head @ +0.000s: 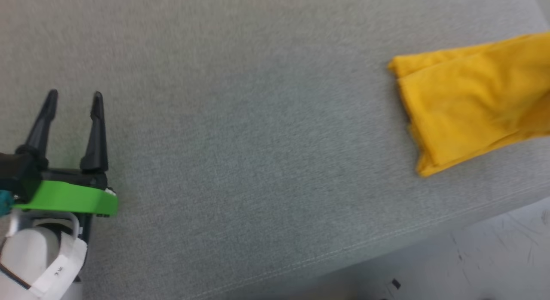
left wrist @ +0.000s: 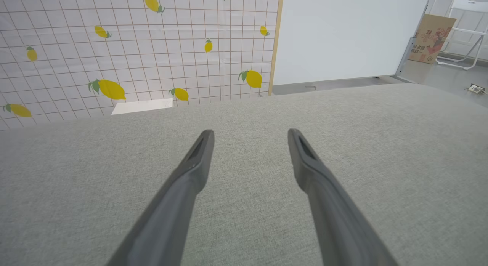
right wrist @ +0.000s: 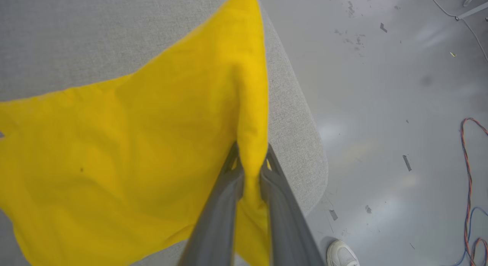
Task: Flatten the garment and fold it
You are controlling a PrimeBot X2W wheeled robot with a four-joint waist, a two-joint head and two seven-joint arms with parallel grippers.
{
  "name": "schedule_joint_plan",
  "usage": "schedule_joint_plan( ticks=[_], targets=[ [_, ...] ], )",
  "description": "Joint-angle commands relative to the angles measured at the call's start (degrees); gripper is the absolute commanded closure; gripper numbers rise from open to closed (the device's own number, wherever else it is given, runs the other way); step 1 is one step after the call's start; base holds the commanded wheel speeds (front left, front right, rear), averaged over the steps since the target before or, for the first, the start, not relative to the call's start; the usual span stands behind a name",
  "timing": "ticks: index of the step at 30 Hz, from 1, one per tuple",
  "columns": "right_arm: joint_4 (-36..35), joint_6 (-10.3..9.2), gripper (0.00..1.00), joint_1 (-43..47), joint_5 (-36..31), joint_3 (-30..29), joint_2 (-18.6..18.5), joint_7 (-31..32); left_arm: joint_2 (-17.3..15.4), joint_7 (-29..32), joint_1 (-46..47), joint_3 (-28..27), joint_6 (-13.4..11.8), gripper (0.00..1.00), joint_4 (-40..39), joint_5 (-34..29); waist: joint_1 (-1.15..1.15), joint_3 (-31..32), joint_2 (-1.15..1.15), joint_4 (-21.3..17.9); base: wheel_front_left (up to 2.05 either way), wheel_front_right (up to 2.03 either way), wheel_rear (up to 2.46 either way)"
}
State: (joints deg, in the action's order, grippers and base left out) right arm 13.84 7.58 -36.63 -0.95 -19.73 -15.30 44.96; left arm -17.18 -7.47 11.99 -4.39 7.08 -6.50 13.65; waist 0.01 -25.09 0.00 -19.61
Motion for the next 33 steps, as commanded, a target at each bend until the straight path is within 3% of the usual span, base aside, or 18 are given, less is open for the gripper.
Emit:
schedule_joint_plan(
  ticks=[1,13,14,15,21,26,33],
  targets=[
    [-0.59,-0.09,1.00,-2.31,-1.37,-1.46,-0.22,0.20,-0.94,0.45,0.54,-0.30,0.26,0.00,-0.98,0.50,-0.01,-8.66,0.00,2.55,0.00,0.00,0.00],
    [-3.33,-0.09,1.00,-9.62,-12.79,-20.28,-0.19,2.72,-3.67,1.84,0.99,-0.82,0.27,0.00,-5.04,1.39,-0.01,-14.54,0.00,6.22,0.00,0.00,0.00],
    [-3.85,-0.09,0.69,-9.90,-13.53,-21.49,-0.02,2.46,-3.77,1.74,1.12,-0.80,0.27,0.00,-5.00,1.43,-0.01,-14.64,0.00,6.40,0.00,0.00,0.00],
    [-4.28,-0.09,0.00,-10.05,-14.28,-22.35,0.05,2.13,-3.82,1.62,1.21,-0.81,0.24,0.00,-4.93,1.45,-0.01,-14.65,0.00,6.51,0.00,0.00,0.00],
    [-5.40,-0.09,0.00,-11.35,-14.32,-22.71,0.54,-1.89,-3.18,0.43,1.00,-0.66,-0.44,0.00,-3.23,1.63,-0.01,-11.84,0.00,6.89,0.00,0.00,0.00],
    [-6.57,-0.09,0.00,-12.88,-8.95,-15.08,-0.64,-7.65,-1.85,-1.34,0.13,-0.69,-1.31,0.00,-0.54,2.18,-0.01,-6.20,0.00,7.44,0.00,0.00,0.00],
    [-10.10,-0.09,0.00,-13.55,5.48,-1.53,0.39,-19.64,1.40,-3.77,-0.17,0.84,-2.38,0.00,4.64,2.88,-0.01,4.36,0.00,10.67,0.00,0.00,0.00]
  ],
)
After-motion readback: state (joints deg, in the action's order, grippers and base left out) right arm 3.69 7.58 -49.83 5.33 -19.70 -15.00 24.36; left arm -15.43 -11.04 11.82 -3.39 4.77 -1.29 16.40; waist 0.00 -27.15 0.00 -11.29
